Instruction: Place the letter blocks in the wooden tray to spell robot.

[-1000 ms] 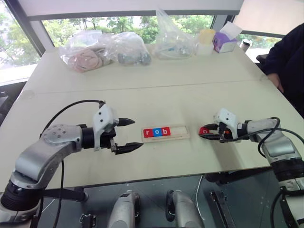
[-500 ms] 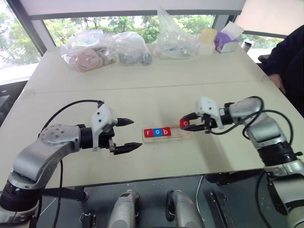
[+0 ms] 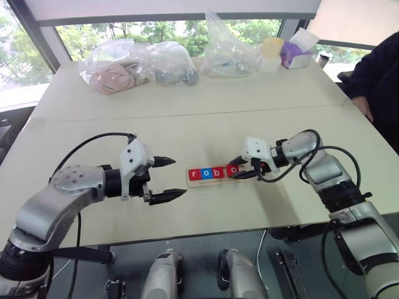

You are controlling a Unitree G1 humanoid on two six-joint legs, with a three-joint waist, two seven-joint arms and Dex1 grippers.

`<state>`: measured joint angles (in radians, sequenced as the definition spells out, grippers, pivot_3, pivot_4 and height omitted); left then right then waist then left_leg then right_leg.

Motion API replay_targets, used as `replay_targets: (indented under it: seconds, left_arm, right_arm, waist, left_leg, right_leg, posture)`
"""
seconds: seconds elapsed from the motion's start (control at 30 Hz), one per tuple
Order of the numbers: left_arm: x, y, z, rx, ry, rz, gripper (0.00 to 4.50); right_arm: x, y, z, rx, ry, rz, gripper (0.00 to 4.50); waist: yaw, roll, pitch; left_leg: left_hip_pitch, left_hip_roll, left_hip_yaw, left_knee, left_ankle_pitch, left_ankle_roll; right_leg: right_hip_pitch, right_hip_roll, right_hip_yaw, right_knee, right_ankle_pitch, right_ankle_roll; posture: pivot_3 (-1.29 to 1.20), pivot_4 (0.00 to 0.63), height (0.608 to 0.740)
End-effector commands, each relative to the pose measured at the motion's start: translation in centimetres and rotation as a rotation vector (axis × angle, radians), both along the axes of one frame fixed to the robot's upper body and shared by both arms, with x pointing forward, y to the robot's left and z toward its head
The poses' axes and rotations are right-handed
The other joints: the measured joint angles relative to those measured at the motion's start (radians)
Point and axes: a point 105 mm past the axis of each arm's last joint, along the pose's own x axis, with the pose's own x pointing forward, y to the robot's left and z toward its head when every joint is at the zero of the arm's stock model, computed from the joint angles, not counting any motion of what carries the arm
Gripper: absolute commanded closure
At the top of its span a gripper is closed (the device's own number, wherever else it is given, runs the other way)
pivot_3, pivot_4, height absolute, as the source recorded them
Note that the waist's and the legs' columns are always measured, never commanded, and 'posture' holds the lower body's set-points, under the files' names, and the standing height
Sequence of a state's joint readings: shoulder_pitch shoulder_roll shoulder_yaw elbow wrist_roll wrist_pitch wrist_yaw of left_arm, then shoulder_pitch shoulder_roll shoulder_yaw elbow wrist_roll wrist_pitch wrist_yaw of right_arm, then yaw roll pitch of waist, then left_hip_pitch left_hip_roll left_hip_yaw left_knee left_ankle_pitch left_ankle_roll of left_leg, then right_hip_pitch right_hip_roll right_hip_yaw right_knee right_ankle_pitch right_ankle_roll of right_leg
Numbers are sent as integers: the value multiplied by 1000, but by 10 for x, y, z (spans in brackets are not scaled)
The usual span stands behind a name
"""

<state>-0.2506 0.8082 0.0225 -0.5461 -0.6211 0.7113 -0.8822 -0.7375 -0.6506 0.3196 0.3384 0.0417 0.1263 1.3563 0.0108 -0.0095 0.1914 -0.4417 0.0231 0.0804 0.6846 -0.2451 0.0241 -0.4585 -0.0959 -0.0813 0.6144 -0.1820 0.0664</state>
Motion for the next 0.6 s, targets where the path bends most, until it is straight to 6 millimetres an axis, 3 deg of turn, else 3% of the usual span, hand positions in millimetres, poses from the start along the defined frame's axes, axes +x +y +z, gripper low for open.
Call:
replay_targets:
  seconds: [0.03,0.4,0.43,0.5,0.6]
  left_arm:
    - [-2,0,11,0,-50,-4,0]
    - [-1,2,11,3,-53,4,0]
    - [-1,2,11,3,-53,4,0]
    - [-1,2,11,3,-53,5,0]
    - [-2,2,11,4,-53,6,0]
  right_arm:
    - [5,3,11,6,-42,14,3331]
    - [11,2,6,-3,-38,8,3331]
    - [11,3,6,-2,-38,10,2531]
    - [12,5,6,0,-38,13,1876]
    - [12,7,7,4,-38,19,242]
  waist:
    - [0,0,0]
    - [-1,0,0]
    - [-1,0,0]
    - [-1,0,0]
    - [0,0,0]
  left_leg:
    - [0,0,0,0,0,0]
    - [0,0,0,0,0,0]
    - [0,0,0,0,0,0]
    - [0,0,0,0,0,0]
    - [0,0,0,0,0,0]
  right_leg:
    - [0,0,0,0,0,0]
    - [0,0,0,0,0,0]
    - [0,0,0,0,0,0]
    - [0,0,0,0,0,0]
    - [0,0,0,0,0,0]
  posture:
    - [0,150,725]
    - [0,150,725]
    - [0,150,725]
    - [0,150,725]
    - [0,150,725]
